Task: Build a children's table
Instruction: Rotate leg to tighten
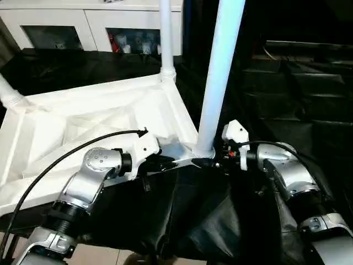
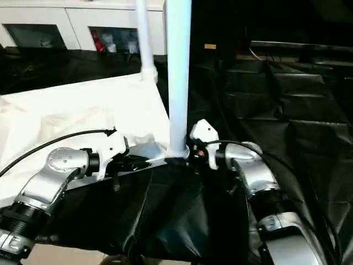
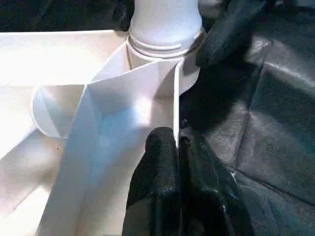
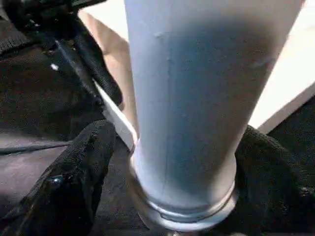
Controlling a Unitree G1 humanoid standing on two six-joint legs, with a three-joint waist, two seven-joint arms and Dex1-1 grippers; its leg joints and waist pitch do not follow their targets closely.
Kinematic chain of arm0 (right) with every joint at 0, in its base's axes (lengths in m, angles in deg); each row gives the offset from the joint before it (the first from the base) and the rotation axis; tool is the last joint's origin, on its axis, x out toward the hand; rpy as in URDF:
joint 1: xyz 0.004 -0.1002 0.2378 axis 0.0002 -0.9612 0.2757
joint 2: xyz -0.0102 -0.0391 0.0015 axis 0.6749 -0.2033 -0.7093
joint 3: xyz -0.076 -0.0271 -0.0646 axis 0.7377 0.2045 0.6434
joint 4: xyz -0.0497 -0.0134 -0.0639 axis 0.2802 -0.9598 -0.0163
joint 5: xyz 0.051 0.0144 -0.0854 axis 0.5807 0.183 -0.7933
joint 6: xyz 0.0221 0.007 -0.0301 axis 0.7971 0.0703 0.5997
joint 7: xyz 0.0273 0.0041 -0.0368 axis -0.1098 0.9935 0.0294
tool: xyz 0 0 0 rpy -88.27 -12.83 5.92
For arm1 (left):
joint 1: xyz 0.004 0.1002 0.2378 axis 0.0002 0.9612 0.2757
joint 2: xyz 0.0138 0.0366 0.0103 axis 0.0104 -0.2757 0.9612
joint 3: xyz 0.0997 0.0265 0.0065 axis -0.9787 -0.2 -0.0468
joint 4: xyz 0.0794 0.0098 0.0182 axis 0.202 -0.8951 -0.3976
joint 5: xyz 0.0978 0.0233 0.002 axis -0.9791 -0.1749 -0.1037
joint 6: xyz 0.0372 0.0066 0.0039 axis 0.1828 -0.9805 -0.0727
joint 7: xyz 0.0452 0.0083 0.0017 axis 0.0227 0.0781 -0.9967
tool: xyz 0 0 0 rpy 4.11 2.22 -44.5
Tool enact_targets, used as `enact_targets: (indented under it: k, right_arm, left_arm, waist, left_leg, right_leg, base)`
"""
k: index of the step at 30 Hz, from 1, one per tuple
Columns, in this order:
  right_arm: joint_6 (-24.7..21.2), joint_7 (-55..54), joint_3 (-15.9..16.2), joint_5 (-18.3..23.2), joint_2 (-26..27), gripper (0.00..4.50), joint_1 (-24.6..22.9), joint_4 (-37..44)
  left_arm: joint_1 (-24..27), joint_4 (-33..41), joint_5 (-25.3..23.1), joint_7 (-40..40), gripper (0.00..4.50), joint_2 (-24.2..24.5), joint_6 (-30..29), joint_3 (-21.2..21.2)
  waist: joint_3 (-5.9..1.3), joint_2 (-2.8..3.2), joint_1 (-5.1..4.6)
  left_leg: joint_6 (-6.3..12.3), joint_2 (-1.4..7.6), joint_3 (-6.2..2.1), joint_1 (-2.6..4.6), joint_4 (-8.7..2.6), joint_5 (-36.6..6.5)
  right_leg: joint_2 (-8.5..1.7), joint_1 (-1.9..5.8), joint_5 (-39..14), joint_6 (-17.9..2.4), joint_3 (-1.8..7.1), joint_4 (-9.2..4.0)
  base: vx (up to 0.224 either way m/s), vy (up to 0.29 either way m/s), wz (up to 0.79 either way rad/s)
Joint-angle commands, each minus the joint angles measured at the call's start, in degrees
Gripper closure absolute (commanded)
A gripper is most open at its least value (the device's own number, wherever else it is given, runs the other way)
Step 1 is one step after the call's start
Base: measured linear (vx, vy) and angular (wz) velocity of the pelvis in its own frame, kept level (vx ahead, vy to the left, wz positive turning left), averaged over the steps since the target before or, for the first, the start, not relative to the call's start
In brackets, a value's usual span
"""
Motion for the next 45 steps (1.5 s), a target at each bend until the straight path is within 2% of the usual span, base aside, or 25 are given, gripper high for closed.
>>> enact_targets:
  k: [1,4,5,8,10,16,17,19,20,21,23,24,26,27,29,32,33,34,35,36,38,39,40,42,45]
  right_arm:
    - [-0.82,2.0,1.23,0.89,0.22,0.95,-0.35,1.25]
    - [-1.41,3.16,1.14,1.53,0.09,1.0,-0.38,1.89]
    - [-1.5,3.3,1.11,1.61,0.1,1.31,-0.39,2.01]
    - [-1.71,3.93,0.91,2.08,0.17,1.38,-0.39,2.71]
    - [-1.76,4.13,1.03,2.14,0.23,1.68,-0.32,2.88]
    - [-1.84,4.05,1.31,1.9,0.58,1.8,-0.67,3.08]
    - [-1.87,3.76,1.3,1.9,0.76,1.81,-1.05,3.42]
    - [-1.89,3.43,1.28,1.87,0.91,1.82,-1.34,3.64]
    - [-1.91,-0.44,0.74,0.99,2.25,1.83,-1.51,2.71]
    - [-1.87,-1.5,0.6,0.72,2.6,1.83,-1.52,2.42]
    - [-1.63,-8.36,-0.37,-0.94,4.87,1.83,-1.24,0.48]
    - [-1.63,-8.36,-0.37,-0.94,4.87,1.83,-1.24,0.48]
    - [-1.24,-22.06,-2.7,-2.62,10.43,1.84,-0.43,-3.35]
    - [-1.43,-26.72,-3.59,-2.92,12.53,1.84,-0.1,-4.47]
    - [-1.63,-34.33,-4.82,-3.59,15.51,1.84,0.89,-6.24]
    - [-1.61,-43.52,-5.93,-4.56,19.69,1.84,2.43,-8.22]
    - [-0.86,-44.96,-5.44,-5.3,20.69,1.84,2.81,-8.55]
    - [0.89,-46.83,-3.9,-7.48,21.99,1.84,3.32,-8.8]
    - [1.44,-47.38,-3.3,-8.28,22.23,1.84,3.49,-8.91]
    - [1.56,-47.51,-3.17,-8.45,22.28,1.84,3.53,-8.94]
    - [3.11,-45.56,-3.58,-7.86,23.08,1.84,3.93,-9.7]
    - [3.29,-45.02,-4.1,-7.21,23.3,1.33,3.94,-9.66]
    - [2.96,-44.0,-5.27,-5.51,23.54,1.2,4.1,-9.37]
    - [2.78,-43.82,-5.54,-5.27,23.14,1.14,4.34,-9.49]
    - [3.25,-42.75,-5.96,-5.27,21.56,0.75,5.0,-10.22]
  left_arm:
    - [-0.96,2.92,2.7,0.79,4.5,-0.38,2.19,1.19]
    - [-0.52,3.39,3.13,1.05,4.5,-0.18,2.12,1.02]
    - [-0.42,3.46,3.15,1.1,4.5,-0.15,2.12,1.0]
    - [0.25,3.75,3.25,1.5,4.5,0.1,2.2,0.83]
    - [0.49,3.72,3.27,1.8,4.5,0.32,2.32,0.83]
    - [0.73,3.39,2.9,1.44,4.5,0.28,2.41,0.52]
    - [0.66,3.24,2.49,0.66,4.5,-0.01,2.21,0.42]
    - [0.52,3.05,2.11,-0.07,4.5,-0.27,2.02,0.35]
    - [-0.16,2.05,0.51,-2.8,4.5,-1.43,1.64,-0.14]
    - [-0.32,1.81,0.15,-3.42,4.5,-1.73,1.6,-0.25]
    - [-1.14,0.7,-1.44,-6.89,4.5,-3.71,1.71,-0.62]
    - [-1.14,0.7,-1.44,-6.89,4.5,-3.71,1.71,-0.62]
    - [-2.57,-0.79,-2.72,-12.95,4.5,-9.08,-0.52,-1.34]
    - [-3.09,-1.46,-3.27,-14.93,4.5,-10.93,-1.53,-1.79]
    - [-4.02,-3.23,-4.49,-18.5,4.5,-13.36,-2.9,-2.19]
    - [-5.44,-5.62,-5.74,-22.4,4.5,-16.3,-4.14,-2.43]
    - [-5.82,-6.11,-6.11,-23.05,4.5,-16.83,-4.12,-2.58]
    - [-6.41,-6.78,-6.56,-23.72,4.5,-17.56,-3.69,-2.69]
    - [-6.58,-6.97,-6.59,-23.83,4.5,-17.7,-3.5,-2.62]
    - [-6.61,-7.01,-6.6,-23.85,4.5,-17.72,-3.46,-2.61]
    - [-6.52,-6.54,-6.84,-22.83,4.5,-17.33,-2.62,-2.14]
    - [-6.43,-6.34,-6.9,-22.55,4.5,-17.1,-2.35,-2.09]
    - [-6.04,-5.9,-6.4,-21.38,4.5,-16.41,-1.35,-1.89]
    - [-5.53,-5.26,-6.06,-20.28,4.5,-15.65,-0.91,-1.88]
    - [-3.97,-3.42,-4.78,-16.91,4.5,-13.41,0.53,-1.61]
  waist:
    - [-3.91,-0.9,0.02]
    - [-4.01,-1.03,0.08]
    - [-4.0,-1.03,0.11]
    - [-4.0,-1.09,0.11]
    - [-3.98,-1.07,0.1]
    - [-4.08,-0.81,0.1]
    - [-4.05,-0.6,0.14]
    - [-4.12,-0.74,0.22]
    - [-4.08,-0.44,0.31]
    - [-3.96,-0.56,0.14]
    - [-3.93,-0.22,-0.04]
    - [-3.93,-0.28,-0.13]
    - [-3.77,-0.31,-0.59]
    - [-3.69,-0.17,-0.8]
    - [-3.69,-0.19,-0.85]
    - [-3.54,-0.07,-1.13]
    - [-3.64,-0.13,-1.14]
    - [-3.81,0.09,-1.02]
    - [-3.87,-0.25,-1.09]
    - [-3.87,-0.25,-1.09]
    - [-4.08,-0.4,-1.01]
    - [-4.07,-0.31,-0.96]
    - [-4.11,-0.4,-0.93]
    - [-4.25,-0.29,-0.9]
    - [-4.46,0.16,-1.07]
  left_leg:
    - [5.86,4.32,-1.73,1.46,-3.96,-9.55]
    - [6.12,4.28,-1.67,1.41,-3.82,-8.37]
    - [6.33,4.27,-1.69,1.35,-3.78,-8.14]
    - [6.59,4.28,-1.67,1.39,-3.75,-7.71]
    - [6.55,4.24,-1.64,1.41,-3.74,-8.26]
    - [5.81,4.26,-1.71,1.47,-3.76,-8.56]
    - [5.84,4.22,-1.75,1.39,-3.76,-8.51]
    - [6.04,4.23,-1.73,1.39,-3.7,-8.12]
    - [5.99,4.23,-1.76,1.44,-3.71,-8.32]
    - [5.83,4.28,-1.74,1.39,-3.82,-8.6]
    - [4.47,4.19,-1.95,1.4,-3.93,-9.96]
    - [4.1,4.17,-1.96,1.47,-4.01,-10.35]
    - [2.65,4.13,-1.97,1.61,-4.2,-12.2]
    - [1.6,4.03,-2.06,1.59,-4.37,-13.33]
    - [0.85,3.95,-2.14,1.88,-4.43,-14.89]
    - [0.04,3.75,-2.21,1.9,-4.63,-16.72]
    - [0.0,3.73,-2.28,1.93,-4.64,-16.7]
    - [0.19,3.82,-2.2,2.04,-4.56,-16.08]
    - [0.71,3.74,-2.12,1.81,-4.54,-15.07]
    - [0.71,3.74,-2.12,1.81,-4.54,-15.07]
    - [2.1,3.79,-2.09,1.56,-4.44,-13.7]
    - [2.31,3.77,-2.11,1.55,-4.41,-13.61]
    - [2.73,3.78,-2.06,1.56,-4.36,-13.37]
    - [3.17,3.81,-2.09,1.44,-4.31,-12.5]
    - [3.2,3.86,-2.17,1.27,-4.29,-11.93]
  right_leg:
    - [-3.89,2.33,-8.8,-16.28,2.93,-3.23]
    - [-3.88,2.41,-7.66,-16.45,2.92,-3.05]
    - [-3.93,2.45,-7.46,-16.47,2.91,-3.01]
    - [-3.89,2.42,-7.28,-16.56,2.89,-2.95]
    - [-3.84,2.39,-7.92,-16.4,2.88,-3.05]
    - [-3.83,2.42,-7.87,-16.37,2.89,-3.02]
    - [-3.81,2.45,-7.31,-16.53,2.87,-2.96]
    - [-3.81,2.52,-6.31,-16.67,2.88,-2.85]
    - [-3.82,2.42,-6.4,-16.75,2.86,-2.86]
    - [-3.79,2.33,-6.77,-16.61,2.92,-3.03]
    - [-3.96,2.41,-8.35,-16.27,2.99,-3.22]
    - [-3.9,2.4,-8.82,-16.14,2.96,-3.31]
    - [-3.93,2.23,-10.7,-15.83,3.1,-3.62]
    - [-3.98,2.24,-12.69,-15.34,3.08,-3.8]
    - [-4.07,2.12,-15.25,-14.29,3.13,-4.2]
    - [-3.97,1.94,-18.42,-12.8,3.15,-4.64]
    - [-4.05,2.07,-18.6,-12.54,3.13,-4.66]
    - [-4.07,1.93,-17.35,-12.32,3.2,-4.71]
    - [-3.94,2.01,-15.61,-12.46,3.2,-4.56]
    - [-3.94,2.01,-15.61,-12.46,3.2,-4.56]
    - [-4.0,2.28,-13.99,-12.69,3.11,-4.28]
    - [-4.04,2.3,-13.95,-12.77,3.11,-4.23]
    - [-4.09,2.32,-14.04,-12.74,3.14,-4.27]
    - [-4.11,2.36,-13.63,-12.84,3.12,-4.17]
    - [-4.05,2.56,-11.71,-13.37,3.01,-3.79]
  base:
    - [0.0,0.0,0.0]
    - [0.0,0.0,0.0]
    - [0.0,0.0,0.0]
    - [0.0,0.0,0.0]
    - [0.0,0.0,0.0]
    - [0.0,0.0,0.0]
    - [0.0,0.0,0.0]
    - [0.0,0.0,0.0]
    - [0.0,0.0,0.0]
    - [0.0,0.0,0.0]
    - [0.0,0.0,0.0]
    - [0.0,0.0,0.0]
    - [0.0,0.0,0.0]
    - [0.0,0.0,0.0]
    - [0.0,0.0,0.0]
    - [0.0,0.0,0.0]
    - [0.0,0.0,0.0]
    - [0.0,0.0,0.0]
    - [0.0,0.0,0.0]
    - [0.0,0.0,0.0]
    - [0.0,0.0,0.0]
    - [0.0,0.0,0.0]
    - [0.0,0.0,0.0]
    - [0.0,0.0,0.0]
    - [0.0,0.0,0.0]
